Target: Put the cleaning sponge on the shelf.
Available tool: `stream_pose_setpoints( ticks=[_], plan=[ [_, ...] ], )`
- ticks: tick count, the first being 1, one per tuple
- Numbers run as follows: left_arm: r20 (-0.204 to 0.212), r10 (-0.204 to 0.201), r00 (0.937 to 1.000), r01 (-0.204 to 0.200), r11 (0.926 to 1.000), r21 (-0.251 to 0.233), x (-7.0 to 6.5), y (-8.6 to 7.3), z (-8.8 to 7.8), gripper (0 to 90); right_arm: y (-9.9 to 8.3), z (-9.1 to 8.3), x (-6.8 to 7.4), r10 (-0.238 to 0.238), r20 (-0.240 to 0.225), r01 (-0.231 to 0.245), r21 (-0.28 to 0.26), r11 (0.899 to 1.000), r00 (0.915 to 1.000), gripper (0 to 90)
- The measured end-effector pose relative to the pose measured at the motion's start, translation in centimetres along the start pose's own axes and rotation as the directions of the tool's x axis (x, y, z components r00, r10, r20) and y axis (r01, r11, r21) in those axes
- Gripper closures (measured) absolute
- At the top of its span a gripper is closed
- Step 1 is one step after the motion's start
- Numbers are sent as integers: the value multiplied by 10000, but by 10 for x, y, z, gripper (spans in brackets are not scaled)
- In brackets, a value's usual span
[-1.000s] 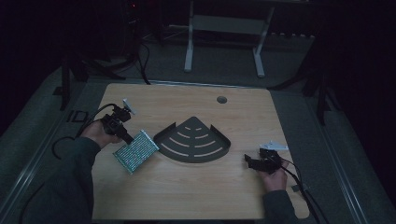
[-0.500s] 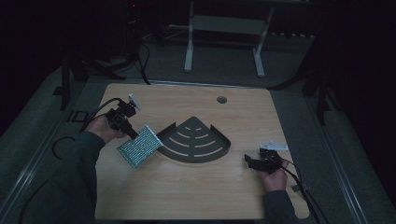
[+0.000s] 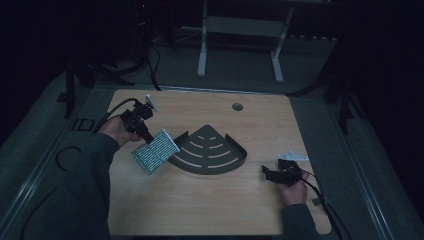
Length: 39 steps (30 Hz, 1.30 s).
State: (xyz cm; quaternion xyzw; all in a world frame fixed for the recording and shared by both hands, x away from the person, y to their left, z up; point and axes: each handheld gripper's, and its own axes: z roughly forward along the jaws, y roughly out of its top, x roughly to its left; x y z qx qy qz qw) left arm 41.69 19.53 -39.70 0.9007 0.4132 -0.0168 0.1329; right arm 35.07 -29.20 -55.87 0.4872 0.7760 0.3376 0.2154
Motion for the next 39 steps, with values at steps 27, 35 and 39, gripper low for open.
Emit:
stream_pose_setpoints(
  ticks=[27, 35, 39],
  plan=[
    [-238, 553, 9982, -555, 9984, -88, -16, 44, -2, 899, 0, 0, 0, 15, 2, -15, -5, 10000, 10000, 231],
    [-205, 712, 9973, -712, 9975, 16, -22, 53, 4, 899, 0, 0, 0, 17, 2, -17, -4, 10000, 10000, 231],
    [-200, 761, 9969, -761, 9971, -10, -23, 56, 6, 899, 0, 0, 0, 17, 0, -17, -4, 10000, 10000, 231]
  ],
)
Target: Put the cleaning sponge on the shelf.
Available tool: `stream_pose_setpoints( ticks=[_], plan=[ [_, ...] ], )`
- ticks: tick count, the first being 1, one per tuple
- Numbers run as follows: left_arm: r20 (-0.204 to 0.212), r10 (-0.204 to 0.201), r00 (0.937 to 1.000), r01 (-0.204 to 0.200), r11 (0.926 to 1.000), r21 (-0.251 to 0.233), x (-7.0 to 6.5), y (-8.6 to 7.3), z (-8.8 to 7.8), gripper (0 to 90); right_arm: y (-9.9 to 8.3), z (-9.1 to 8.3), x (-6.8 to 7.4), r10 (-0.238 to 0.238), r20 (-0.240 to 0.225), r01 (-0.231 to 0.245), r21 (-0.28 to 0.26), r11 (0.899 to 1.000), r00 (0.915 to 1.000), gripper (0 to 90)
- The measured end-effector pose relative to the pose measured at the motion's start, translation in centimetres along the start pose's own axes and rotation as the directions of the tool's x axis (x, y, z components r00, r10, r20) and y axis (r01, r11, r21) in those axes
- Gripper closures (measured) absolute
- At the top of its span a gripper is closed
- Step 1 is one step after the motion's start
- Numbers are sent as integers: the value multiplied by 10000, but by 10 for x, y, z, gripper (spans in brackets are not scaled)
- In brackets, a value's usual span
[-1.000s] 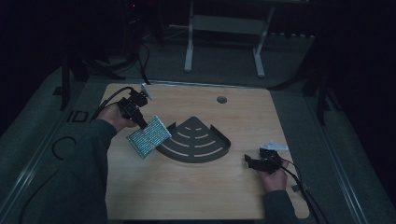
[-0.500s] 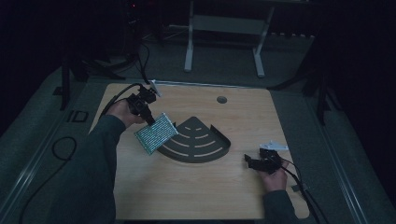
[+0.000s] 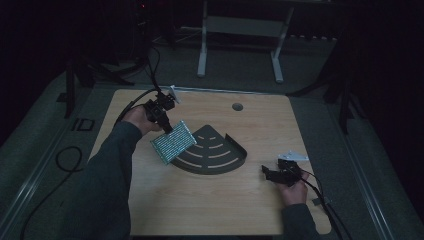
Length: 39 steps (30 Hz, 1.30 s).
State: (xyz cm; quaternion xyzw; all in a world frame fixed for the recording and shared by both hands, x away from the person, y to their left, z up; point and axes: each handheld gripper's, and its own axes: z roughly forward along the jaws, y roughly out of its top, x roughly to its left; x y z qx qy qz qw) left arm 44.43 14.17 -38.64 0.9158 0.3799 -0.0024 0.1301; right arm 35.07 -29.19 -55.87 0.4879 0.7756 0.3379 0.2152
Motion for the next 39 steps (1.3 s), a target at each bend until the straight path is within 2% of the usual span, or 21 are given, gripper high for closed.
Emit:
stream_pose_setpoints(
  ticks=[17, 39],
  plan=[
    [64, 97, 9999, -98, 9999, 60, -2, 10, 8, 899, 0, 0, 0, -1, 2, 1, 0, 10000, 10000, 231],
    [22, 235, 9997, -235, 9996, 169, -2, 28, 27, 899, 0, 0, 0, -4, 1, 4, -1, 10000, 10000, 231]
  ],
)
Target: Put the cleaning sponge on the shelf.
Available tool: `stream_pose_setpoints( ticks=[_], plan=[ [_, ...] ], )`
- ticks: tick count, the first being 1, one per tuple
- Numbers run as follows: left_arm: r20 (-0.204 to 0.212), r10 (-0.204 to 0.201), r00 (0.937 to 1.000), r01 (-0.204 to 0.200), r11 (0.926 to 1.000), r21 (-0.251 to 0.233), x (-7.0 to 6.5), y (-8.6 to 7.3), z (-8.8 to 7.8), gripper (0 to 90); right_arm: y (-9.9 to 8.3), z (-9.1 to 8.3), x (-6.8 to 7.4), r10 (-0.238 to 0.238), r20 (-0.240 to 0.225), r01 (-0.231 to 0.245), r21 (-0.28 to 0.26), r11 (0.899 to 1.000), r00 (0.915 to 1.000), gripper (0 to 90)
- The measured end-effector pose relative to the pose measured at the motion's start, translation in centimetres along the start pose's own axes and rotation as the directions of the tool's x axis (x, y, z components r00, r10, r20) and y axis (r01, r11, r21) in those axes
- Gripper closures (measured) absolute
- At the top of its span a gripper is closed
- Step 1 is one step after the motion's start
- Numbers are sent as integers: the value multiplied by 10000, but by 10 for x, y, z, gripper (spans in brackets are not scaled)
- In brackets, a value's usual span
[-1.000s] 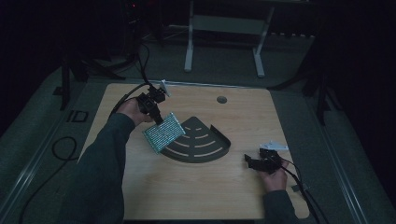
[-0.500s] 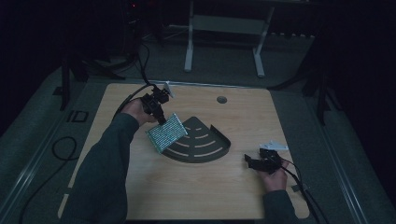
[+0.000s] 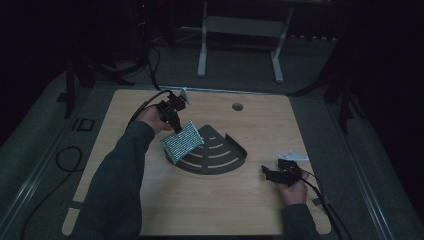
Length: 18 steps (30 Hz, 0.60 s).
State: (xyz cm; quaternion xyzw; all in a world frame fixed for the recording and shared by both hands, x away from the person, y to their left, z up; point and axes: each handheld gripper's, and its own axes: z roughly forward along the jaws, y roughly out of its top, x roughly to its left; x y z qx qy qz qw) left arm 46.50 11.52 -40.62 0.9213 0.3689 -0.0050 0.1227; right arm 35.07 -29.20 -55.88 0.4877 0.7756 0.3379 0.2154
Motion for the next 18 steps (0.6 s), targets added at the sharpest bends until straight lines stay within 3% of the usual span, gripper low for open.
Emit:
stream_pose_setpoints(
  ticks=[18],
  plan=[
    [37, -25, 10000, 25, 10000, -53, 4, 11, 14, 898, 0, 0, 0, -13, -9, 13, -4, 10000, 10000, 231]
  ],
)
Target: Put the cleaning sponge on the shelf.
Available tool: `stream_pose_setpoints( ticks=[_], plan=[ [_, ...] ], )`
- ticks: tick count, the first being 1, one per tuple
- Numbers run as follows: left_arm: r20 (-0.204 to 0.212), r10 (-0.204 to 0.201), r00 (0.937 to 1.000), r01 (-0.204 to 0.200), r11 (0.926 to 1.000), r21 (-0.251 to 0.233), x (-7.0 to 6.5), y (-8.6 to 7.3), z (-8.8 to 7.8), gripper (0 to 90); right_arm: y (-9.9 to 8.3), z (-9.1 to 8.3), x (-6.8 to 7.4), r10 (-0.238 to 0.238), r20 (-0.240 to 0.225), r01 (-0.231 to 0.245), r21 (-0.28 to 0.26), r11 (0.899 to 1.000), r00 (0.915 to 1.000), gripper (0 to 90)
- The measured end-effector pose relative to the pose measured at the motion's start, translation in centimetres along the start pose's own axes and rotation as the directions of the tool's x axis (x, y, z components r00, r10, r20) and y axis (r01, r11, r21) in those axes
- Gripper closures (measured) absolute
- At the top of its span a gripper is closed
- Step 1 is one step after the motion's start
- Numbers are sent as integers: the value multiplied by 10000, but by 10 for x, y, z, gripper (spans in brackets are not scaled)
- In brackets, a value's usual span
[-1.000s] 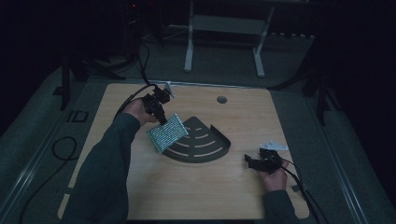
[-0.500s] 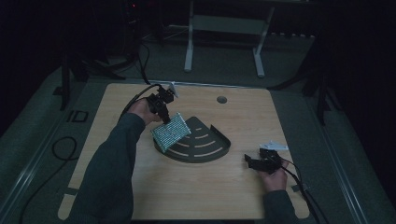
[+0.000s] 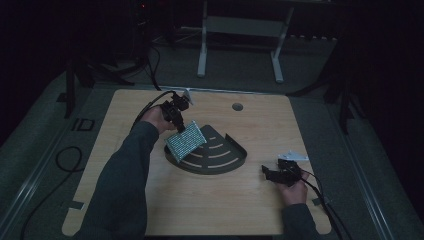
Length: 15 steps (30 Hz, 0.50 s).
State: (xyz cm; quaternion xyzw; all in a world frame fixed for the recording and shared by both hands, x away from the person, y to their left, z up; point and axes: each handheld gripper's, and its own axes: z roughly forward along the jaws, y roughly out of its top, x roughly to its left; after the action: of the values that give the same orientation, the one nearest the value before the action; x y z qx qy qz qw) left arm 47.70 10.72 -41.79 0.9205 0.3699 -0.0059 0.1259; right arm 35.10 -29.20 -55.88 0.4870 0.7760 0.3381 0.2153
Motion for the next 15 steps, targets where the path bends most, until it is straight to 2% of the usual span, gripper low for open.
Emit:
stream_pose_setpoints(
  ticks=[15],
  plan=[
    [-135, -251, 9996, 250, 9997, -66, 5, 7, 10, 898, 0, 0, 0, -8, 1, 8, 10, 10000, 10000, 231]
  ],
)
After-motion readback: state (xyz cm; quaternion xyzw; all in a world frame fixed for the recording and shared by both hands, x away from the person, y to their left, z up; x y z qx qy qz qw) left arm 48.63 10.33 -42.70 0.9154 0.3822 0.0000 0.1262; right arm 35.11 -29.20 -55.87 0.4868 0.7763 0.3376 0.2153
